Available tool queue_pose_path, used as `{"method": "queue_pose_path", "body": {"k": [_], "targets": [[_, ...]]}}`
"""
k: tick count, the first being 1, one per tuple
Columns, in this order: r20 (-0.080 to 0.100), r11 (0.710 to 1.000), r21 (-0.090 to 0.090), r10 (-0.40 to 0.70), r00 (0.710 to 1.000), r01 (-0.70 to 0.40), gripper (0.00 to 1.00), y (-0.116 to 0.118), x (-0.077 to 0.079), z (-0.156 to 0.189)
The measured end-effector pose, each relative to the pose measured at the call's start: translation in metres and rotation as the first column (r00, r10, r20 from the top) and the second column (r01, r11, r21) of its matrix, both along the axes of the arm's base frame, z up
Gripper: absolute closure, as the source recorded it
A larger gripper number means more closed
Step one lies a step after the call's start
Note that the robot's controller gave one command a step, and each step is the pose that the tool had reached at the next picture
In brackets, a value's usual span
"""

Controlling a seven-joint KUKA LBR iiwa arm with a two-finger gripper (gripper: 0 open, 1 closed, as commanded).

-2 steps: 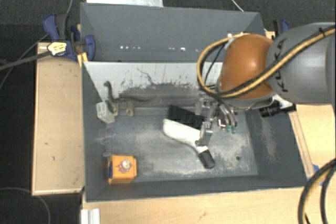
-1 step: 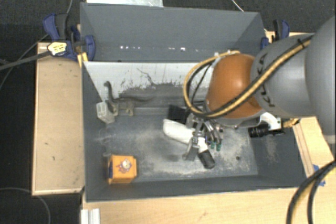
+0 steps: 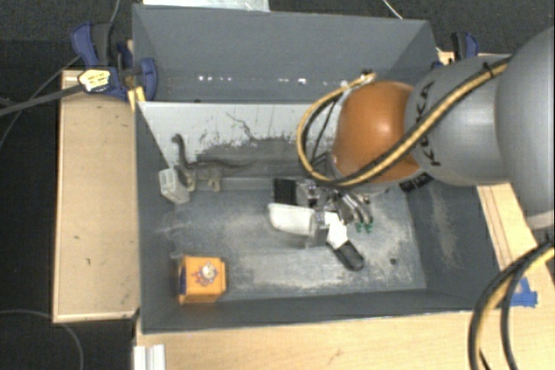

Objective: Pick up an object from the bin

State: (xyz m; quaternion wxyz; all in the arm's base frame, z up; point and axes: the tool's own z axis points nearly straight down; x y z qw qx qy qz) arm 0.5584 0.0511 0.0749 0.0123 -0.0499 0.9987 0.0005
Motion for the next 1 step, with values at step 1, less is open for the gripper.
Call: {"method": "queue_pose_path", "body": {"k": [1], "targets": [[0.0, 1.0, 0.0, -0.006, 1.0, 0.006, 1.0, 0.0, 0.0, 0.0]]}}
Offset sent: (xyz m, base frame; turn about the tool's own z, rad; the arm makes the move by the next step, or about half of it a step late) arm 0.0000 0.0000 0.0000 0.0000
